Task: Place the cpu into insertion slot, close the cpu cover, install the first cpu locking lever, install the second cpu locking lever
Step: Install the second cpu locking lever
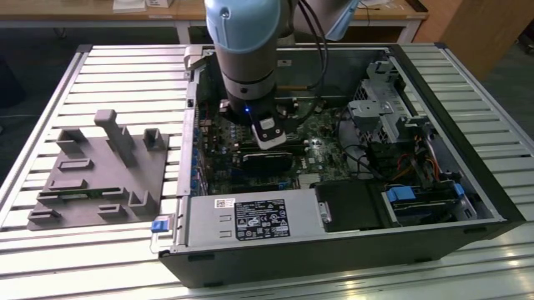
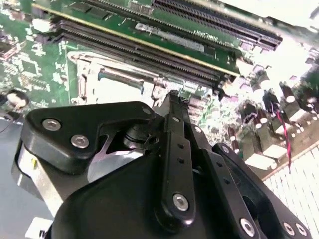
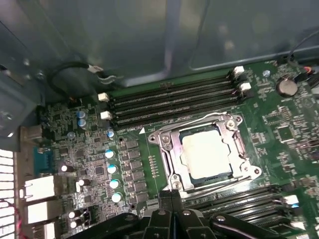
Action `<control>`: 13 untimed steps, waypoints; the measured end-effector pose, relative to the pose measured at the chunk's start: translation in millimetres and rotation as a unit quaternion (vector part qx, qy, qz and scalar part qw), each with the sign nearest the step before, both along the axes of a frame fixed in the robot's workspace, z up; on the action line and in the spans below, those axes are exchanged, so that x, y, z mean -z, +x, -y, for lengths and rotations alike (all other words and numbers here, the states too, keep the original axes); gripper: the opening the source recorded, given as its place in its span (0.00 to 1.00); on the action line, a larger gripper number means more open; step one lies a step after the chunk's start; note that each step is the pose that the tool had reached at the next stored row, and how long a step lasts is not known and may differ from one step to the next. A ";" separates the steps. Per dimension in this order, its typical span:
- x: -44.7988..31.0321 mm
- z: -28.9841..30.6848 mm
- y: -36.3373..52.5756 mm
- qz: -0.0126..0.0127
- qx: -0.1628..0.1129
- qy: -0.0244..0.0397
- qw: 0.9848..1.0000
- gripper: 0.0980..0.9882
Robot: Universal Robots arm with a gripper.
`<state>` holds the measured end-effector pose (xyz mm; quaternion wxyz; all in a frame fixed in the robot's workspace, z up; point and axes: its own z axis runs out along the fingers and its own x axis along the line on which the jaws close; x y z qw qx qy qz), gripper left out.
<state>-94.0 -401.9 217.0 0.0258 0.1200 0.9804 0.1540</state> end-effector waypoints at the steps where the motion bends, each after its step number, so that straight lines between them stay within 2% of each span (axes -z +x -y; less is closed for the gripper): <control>1: -2.0 0.0 0.0 0.000 0.000 -0.001 1.000 0.01; 3: -4.7 -0.1 0.1 0.000 0.000 -0.003 1.000 0.01; 4: -5.3 -0.1 0.4 0.000 0.000 -0.007 1.000 0.01; 7: -5.4 -0.3 2.2 0.000 0.001 -0.025 1.000 0.01; 8: -5.4 -0.8 3.0 0.000 0.002 -0.028 1.000 0.01; 13: -5.4 -5.1 8.7 0.000 0.003 -0.038 0.999 0.01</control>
